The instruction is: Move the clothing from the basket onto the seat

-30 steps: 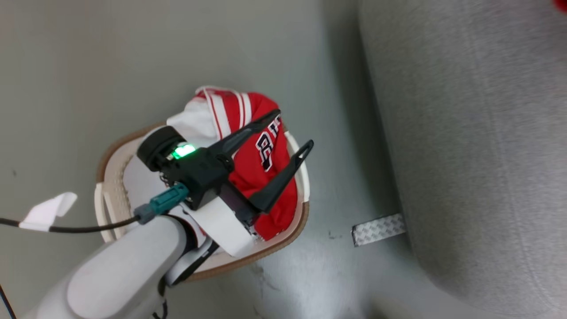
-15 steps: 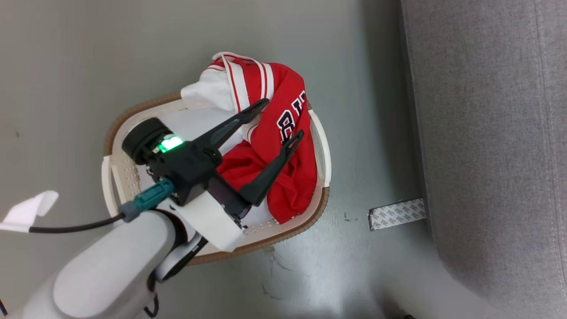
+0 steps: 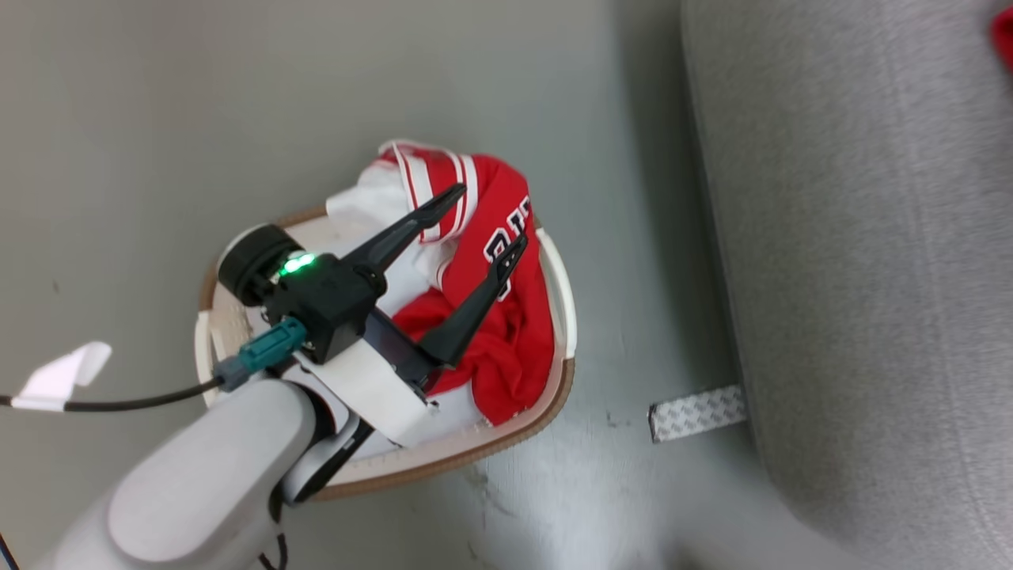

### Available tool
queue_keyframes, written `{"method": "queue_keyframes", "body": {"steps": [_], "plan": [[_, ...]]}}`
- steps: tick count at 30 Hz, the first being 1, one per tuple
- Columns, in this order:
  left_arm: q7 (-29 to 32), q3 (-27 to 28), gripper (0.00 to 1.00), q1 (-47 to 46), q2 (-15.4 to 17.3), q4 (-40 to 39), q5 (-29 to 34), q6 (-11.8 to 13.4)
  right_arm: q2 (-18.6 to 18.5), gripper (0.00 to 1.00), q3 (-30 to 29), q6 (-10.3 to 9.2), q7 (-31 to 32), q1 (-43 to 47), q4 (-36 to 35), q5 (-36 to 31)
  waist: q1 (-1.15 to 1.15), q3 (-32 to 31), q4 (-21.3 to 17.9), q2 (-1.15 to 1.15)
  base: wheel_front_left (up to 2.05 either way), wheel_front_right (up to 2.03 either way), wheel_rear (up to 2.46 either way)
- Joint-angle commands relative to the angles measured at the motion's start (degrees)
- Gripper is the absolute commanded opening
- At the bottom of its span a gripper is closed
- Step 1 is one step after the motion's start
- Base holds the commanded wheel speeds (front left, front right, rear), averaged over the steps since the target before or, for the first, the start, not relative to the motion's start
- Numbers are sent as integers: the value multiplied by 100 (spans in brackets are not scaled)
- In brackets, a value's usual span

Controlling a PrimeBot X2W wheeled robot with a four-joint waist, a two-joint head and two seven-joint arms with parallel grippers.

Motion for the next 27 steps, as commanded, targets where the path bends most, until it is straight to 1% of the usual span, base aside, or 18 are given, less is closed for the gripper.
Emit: {"method": "queue_keyframes", "body": {"steps": [1, 5, 10, 13, 16, 18, 22, 27], "plan": [[-56, -2, 100, 71, -27, 42, -99, 30, -100, 100, 76, -13, 18, 140, 26, 114, 0, -259, -30, 0, 0, 0, 0], [-183, 4, 100, 207, -128, 264, -167, 39, -322, 100, 628, -13, 125, 438, -32, 480, 0, -716, -28, 0, 0, 0, 0], [-363, 50, 100, 422, -281, 536, -294, 101, -767, 100, 1285, -13, 147, 881, -328, 1024, 0, -1390, 31, 0, 0, 0, 0], [-430, 118, 100, 572, -391, 678, -390, 138, -1037, 100, 1554, -13, 65, 1142, -608, 1368, 0, -1840, 104, 0, 0, 0, 0], [-481, 245, 100, 731, -489, 785, -494, 206, -1193, 100, 1675, -13, -36, 1367, -936, 1590, 0, -2289, 218, 0, 0, 0, 0], [-504, 354, 100, 835, -559, 837, -520, 262, -1197, 100, 1666, -13, -128, 1484, -1195, 1704, 0, -2562, 296, 0, 0, 0, 0], [-535, 542, 100, 1038, -643, 906, -550, 352, -1033, 100, 1577, -13, -289, 1731, -1695, 1737, 0, -3012, 468, 0, 0, 0, 0], [-526, 824, 100, 1339, -698, 930, -588, 485, -569, 100, 1272, -13, -492, 2115, -2349, 1535, 0, -3401, 653, 0, 0, 0, 0]]}}
